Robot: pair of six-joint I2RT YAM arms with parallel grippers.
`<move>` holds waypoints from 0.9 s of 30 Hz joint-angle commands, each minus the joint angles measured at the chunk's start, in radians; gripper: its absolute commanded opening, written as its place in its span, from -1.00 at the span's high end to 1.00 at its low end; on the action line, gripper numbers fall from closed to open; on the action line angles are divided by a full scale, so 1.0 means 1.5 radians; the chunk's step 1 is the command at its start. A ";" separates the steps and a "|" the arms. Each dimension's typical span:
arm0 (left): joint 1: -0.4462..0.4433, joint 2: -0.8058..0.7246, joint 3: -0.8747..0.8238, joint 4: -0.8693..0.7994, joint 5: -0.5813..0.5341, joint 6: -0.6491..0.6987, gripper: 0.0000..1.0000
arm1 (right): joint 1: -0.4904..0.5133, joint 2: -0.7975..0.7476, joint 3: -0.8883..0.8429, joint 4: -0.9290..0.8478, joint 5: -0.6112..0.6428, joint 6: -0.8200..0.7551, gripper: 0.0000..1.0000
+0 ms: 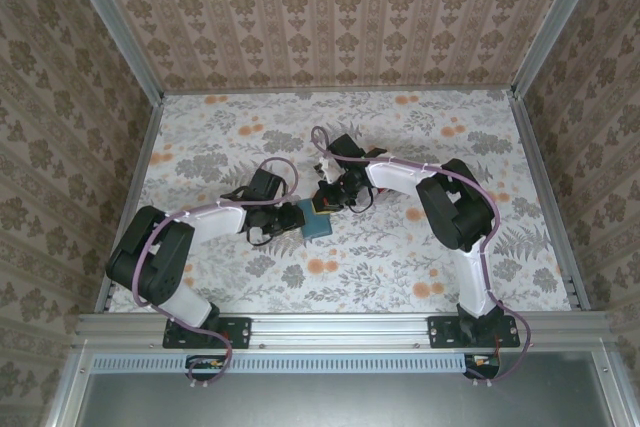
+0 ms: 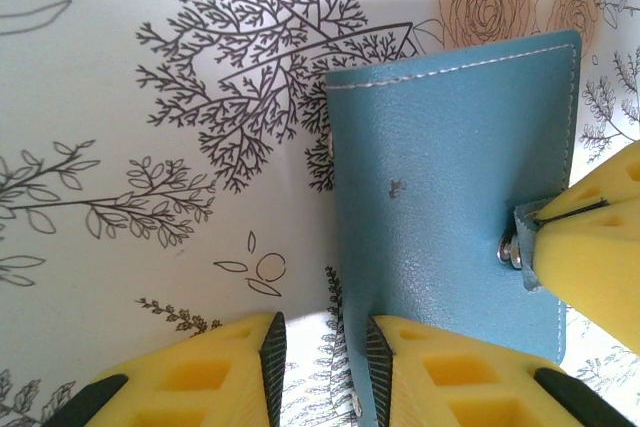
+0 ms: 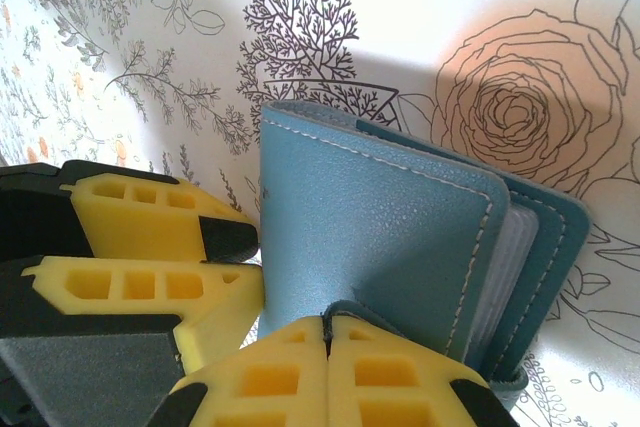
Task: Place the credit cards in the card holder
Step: Close the button on the card holder.
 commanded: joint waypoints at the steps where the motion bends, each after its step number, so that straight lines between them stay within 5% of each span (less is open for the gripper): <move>1: -0.003 0.017 0.014 -0.002 -0.008 0.012 0.35 | 0.005 0.020 -0.019 -0.020 0.059 -0.022 0.99; 19: -0.003 0.032 0.022 0.003 -0.006 0.015 0.35 | 0.062 -0.023 -0.014 -0.103 0.217 -0.091 0.99; 27: -0.003 0.028 0.024 -0.005 -0.009 0.018 0.35 | 0.009 -0.093 -0.059 0.060 0.016 0.003 0.99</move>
